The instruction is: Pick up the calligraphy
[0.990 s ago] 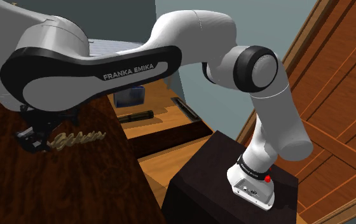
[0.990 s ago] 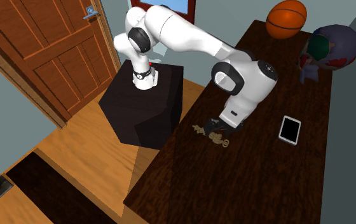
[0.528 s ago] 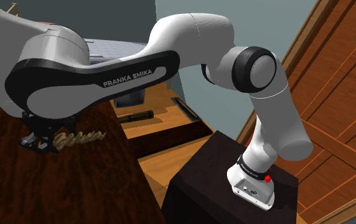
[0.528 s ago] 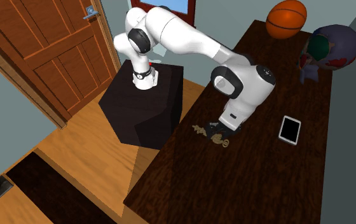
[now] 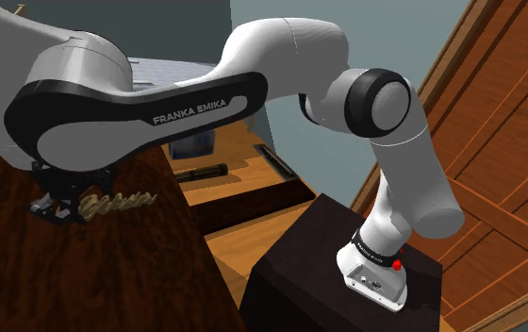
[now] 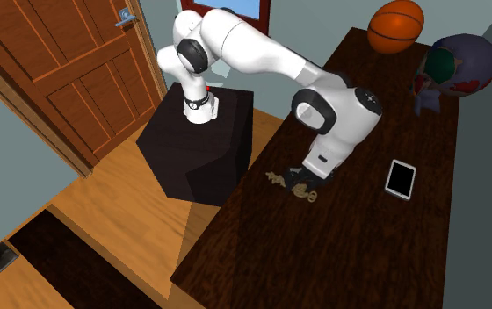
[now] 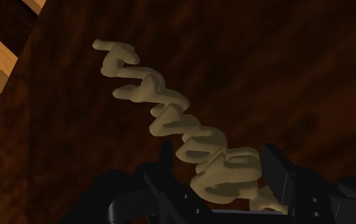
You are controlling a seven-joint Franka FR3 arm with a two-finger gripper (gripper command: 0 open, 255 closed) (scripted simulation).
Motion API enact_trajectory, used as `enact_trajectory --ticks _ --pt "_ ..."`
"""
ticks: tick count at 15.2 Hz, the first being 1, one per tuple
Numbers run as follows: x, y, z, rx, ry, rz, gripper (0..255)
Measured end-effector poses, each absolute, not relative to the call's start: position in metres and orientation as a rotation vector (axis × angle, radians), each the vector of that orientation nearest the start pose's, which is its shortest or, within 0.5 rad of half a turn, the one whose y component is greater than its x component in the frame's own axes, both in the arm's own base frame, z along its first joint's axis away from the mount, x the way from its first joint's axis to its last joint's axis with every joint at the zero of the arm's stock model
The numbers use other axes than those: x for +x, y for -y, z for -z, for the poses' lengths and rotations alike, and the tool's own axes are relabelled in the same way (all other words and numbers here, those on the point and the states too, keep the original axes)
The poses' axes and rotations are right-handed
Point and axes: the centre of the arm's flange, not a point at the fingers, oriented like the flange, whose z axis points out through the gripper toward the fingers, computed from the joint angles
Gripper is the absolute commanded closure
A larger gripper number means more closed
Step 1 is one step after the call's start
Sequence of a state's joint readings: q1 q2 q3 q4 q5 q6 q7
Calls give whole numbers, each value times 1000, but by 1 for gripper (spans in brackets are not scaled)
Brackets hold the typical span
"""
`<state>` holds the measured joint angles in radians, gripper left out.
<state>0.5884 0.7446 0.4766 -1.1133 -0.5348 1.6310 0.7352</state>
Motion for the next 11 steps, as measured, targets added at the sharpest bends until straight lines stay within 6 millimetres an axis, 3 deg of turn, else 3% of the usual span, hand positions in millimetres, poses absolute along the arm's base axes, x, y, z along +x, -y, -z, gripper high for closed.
enact_trajectory --ticks 11 --pt "484 -550 -449 -3351 537 105 255"
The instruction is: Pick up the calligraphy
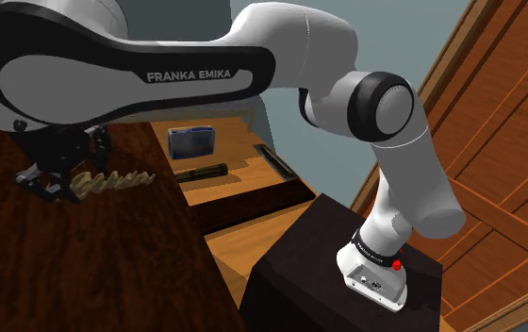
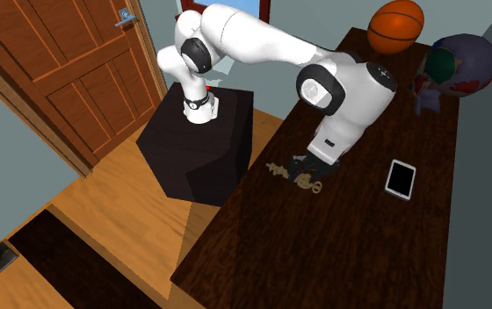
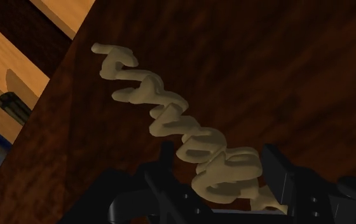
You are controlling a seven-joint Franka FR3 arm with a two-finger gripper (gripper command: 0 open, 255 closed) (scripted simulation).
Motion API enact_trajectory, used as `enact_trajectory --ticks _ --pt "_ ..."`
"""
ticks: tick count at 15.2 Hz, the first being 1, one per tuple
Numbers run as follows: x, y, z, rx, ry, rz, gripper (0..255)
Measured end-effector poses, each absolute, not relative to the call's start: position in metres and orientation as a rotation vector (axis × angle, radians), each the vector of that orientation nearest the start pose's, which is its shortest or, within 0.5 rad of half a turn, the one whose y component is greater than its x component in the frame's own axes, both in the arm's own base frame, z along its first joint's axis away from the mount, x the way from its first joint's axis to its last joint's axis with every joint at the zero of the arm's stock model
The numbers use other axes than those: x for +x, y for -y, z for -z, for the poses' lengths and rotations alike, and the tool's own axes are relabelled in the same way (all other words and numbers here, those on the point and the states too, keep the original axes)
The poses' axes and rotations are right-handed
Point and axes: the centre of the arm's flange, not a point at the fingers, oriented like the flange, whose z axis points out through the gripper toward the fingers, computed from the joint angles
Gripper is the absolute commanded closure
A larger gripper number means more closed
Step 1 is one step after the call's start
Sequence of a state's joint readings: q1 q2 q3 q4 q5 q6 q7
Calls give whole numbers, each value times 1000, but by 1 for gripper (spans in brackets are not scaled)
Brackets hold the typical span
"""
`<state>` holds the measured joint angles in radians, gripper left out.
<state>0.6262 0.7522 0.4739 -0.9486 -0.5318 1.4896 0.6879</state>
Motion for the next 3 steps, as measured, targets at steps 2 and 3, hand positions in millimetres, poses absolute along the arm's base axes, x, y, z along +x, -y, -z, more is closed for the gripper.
enact_trajectory --ticks 2,3 --pt "483 -549 -460 -3351 537 105 255" --pt "483 -550 -463 -3351 537 106 255"
